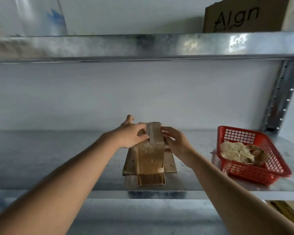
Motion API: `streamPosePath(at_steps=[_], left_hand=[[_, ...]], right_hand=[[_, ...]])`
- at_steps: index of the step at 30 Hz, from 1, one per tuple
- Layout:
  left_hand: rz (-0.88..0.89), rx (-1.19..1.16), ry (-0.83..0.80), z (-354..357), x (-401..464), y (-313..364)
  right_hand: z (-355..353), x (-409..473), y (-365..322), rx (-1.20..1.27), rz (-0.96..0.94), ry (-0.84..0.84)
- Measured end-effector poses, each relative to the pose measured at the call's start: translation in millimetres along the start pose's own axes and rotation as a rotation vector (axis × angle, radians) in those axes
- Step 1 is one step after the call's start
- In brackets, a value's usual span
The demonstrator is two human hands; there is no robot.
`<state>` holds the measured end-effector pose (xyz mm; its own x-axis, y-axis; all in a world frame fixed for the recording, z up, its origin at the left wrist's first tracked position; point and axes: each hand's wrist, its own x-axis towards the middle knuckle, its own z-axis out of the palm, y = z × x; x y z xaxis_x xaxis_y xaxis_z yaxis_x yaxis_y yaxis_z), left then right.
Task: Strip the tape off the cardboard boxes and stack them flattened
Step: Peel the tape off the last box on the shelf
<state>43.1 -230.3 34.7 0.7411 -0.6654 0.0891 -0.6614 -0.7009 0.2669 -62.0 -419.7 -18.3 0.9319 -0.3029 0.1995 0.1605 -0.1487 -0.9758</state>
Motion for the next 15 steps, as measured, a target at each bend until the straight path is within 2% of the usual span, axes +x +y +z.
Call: streamPosePath(at_steps=[2,4,6,9,15], left_hand=[[0.116,-0.044,-0.025,2.2,-2.0,5.5],[0.186,-0.058,-0.074,4.3,-1.9,10.1],[0.173,-0.074,-0.099,5.9,1.5,10.2],[0.156,-0.101,-0.111,6.5,5.5,9.2],[0.175,-0.101,-0.067,6.9,-0.6,9.7]], right_hand=[[-2.5,-6.6,2.5,-0.026,-0.072,0.083],[-6.6,-15.1,3.3,-0.077,-0.159,0.081],[-12.6,-24.9,6.6,-0.310,-0.311,0.059],[-16.5,-35.6,10.6,-0.743,-0.488,0.125],[-11.6,-48.7,1.3,-0.787,-0.680,0.152]])
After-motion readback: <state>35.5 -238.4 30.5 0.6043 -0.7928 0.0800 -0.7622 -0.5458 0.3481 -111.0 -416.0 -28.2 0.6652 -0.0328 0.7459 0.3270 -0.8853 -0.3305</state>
